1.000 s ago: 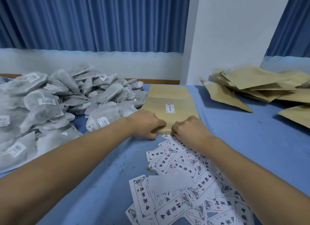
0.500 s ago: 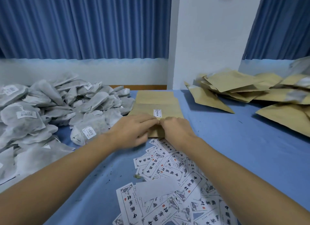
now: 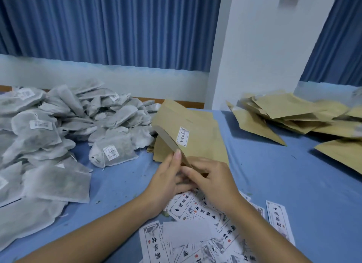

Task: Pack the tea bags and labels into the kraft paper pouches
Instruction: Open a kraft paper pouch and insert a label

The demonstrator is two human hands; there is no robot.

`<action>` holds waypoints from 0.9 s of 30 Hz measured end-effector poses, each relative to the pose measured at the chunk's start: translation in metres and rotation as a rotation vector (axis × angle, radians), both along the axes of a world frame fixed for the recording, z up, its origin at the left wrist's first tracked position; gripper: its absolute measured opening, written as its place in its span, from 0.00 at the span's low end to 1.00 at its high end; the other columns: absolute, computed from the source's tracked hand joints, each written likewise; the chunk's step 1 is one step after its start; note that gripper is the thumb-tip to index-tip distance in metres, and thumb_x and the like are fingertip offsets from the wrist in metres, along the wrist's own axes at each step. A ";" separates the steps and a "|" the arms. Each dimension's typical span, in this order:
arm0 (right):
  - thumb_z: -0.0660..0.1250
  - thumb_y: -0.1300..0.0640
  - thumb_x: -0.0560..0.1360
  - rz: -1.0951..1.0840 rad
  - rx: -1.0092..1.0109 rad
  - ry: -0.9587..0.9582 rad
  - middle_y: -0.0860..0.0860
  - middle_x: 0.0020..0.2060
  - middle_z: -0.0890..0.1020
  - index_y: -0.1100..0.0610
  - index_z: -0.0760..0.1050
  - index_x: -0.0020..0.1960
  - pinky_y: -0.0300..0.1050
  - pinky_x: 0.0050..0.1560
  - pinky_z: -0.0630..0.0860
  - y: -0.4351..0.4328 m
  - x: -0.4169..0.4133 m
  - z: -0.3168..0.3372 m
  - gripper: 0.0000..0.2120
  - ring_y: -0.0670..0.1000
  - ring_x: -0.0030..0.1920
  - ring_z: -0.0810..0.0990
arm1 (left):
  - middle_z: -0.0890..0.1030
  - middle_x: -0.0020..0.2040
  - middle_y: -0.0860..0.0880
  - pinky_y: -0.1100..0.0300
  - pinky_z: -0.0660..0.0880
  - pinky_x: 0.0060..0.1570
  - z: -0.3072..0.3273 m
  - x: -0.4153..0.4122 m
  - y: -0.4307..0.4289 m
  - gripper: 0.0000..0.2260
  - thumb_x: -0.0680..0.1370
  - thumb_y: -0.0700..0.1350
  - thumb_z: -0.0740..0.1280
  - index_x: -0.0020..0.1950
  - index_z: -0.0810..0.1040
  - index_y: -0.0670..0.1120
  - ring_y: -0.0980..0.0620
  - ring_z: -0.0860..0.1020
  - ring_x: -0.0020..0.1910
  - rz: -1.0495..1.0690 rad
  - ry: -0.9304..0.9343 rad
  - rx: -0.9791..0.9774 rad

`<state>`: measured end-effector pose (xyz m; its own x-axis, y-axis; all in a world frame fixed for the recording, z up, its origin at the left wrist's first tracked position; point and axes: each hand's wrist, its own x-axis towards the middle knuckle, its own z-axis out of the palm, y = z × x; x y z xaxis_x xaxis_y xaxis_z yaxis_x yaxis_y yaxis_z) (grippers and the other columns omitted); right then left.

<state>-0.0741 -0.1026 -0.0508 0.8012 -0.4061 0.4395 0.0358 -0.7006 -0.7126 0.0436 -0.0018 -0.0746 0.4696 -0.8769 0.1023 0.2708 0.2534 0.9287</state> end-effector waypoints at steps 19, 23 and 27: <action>0.84 0.48 0.59 0.155 0.289 -0.083 0.48 0.55 0.79 0.48 0.82 0.61 0.48 0.61 0.75 -0.022 -0.006 -0.006 0.31 0.49 0.51 0.78 | 0.82 0.57 0.35 0.46 0.79 0.59 -0.004 -0.007 0.009 0.31 0.73 0.64 0.67 0.67 0.71 0.44 0.33 0.80 0.58 -0.048 -0.138 0.018; 0.84 0.52 0.59 0.171 0.306 -0.061 0.49 0.56 0.78 0.46 0.80 0.65 0.40 0.55 0.73 -0.020 -0.007 -0.005 0.35 0.46 0.50 0.76 | 0.80 0.53 0.33 0.45 0.72 0.55 0.002 -0.011 0.011 0.35 0.70 0.69 0.70 0.65 0.72 0.44 0.37 0.76 0.49 -0.063 -0.155 -0.002; 0.84 0.56 0.61 0.186 0.331 -0.043 0.48 0.56 0.77 0.46 0.78 0.68 0.36 0.52 0.71 -0.021 -0.009 -0.002 0.36 0.47 0.50 0.75 | 0.77 0.41 0.35 0.44 0.70 0.51 0.008 -0.013 0.014 0.42 0.68 0.71 0.70 0.66 0.70 0.39 0.43 0.73 0.40 -0.070 -0.182 -0.010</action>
